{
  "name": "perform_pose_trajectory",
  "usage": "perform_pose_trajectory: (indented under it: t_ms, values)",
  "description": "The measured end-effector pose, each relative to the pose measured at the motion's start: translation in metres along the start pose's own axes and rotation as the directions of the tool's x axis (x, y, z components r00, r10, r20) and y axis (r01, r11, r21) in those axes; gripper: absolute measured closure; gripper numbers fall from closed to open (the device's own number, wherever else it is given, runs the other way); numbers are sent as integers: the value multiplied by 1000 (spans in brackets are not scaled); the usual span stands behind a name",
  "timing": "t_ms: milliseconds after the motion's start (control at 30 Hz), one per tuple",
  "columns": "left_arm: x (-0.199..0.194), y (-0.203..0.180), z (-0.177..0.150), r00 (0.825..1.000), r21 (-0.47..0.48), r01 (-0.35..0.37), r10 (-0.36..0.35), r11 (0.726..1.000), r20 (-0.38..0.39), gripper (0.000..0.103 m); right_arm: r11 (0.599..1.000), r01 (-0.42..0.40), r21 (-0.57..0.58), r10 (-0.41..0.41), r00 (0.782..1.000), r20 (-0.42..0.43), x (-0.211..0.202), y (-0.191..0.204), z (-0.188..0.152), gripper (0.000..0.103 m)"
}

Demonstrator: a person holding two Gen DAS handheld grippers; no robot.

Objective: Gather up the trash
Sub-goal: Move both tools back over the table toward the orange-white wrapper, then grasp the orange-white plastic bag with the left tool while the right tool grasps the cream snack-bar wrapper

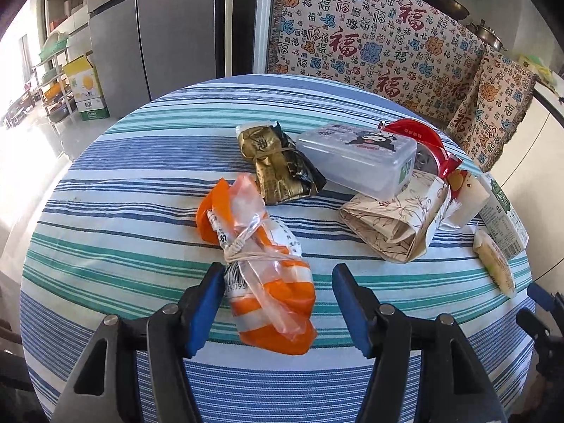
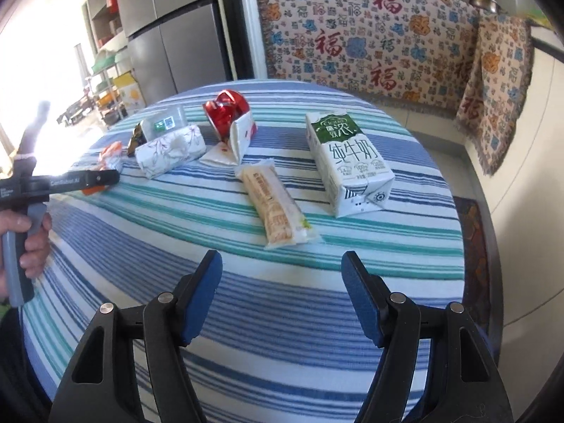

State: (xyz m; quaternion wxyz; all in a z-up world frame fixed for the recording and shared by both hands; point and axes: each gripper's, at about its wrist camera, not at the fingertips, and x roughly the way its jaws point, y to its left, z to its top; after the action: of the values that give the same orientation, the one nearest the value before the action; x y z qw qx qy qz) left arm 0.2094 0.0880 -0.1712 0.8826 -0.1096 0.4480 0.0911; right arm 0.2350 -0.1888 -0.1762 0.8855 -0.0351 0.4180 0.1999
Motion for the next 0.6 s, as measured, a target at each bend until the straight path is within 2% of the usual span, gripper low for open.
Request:
perform_pose_trajectory:
  t_ms: [67, 100, 233, 267, 333, 367, 467, 600]
  values:
    - [-2, 1, 0, 1000, 23, 14, -14, 1000, 5, 41, 999, 17, -30, -17, 1000, -20, 12, 2, 7, 31]
    - [-3, 2, 0, 1000, 40, 20, -20, 999, 5, 54, 999, 20, -46, -21, 999, -26, 18, 4, 12, 31]
    - [-10, 2, -6, 999, 122, 49, -48, 991, -8, 56, 997, 10, -74, -14, 998, -59, 39, 11, 22, 32]
    - [-11, 2, -8, 998, 139, 57, -56, 989, -11, 56, 997, 10, -76, -15, 997, -74, 44, 11, 24, 42]
    - [-17, 1, -12, 997, 176, 79, -76, 981, -23, 56, 997, 20, -78, -27, 996, -83, 44, 13, 27, 71]
    - [-21, 0, -16, 996, 196, 92, -88, 976, -30, 56, 998, 9, -61, -14, 996, -92, 41, 14, 27, 78]
    - [-32, -2, -26, 993, 244, 117, -106, 963, -55, 56, 1000, -10, -25, 8, 993, -114, 27, 19, 18, 78]
    - [-45, 8, -41, 992, 250, 124, -109, 960, -70, 55, 1000, -23, -9, 21, 988, -155, 9, 33, -9, 78]
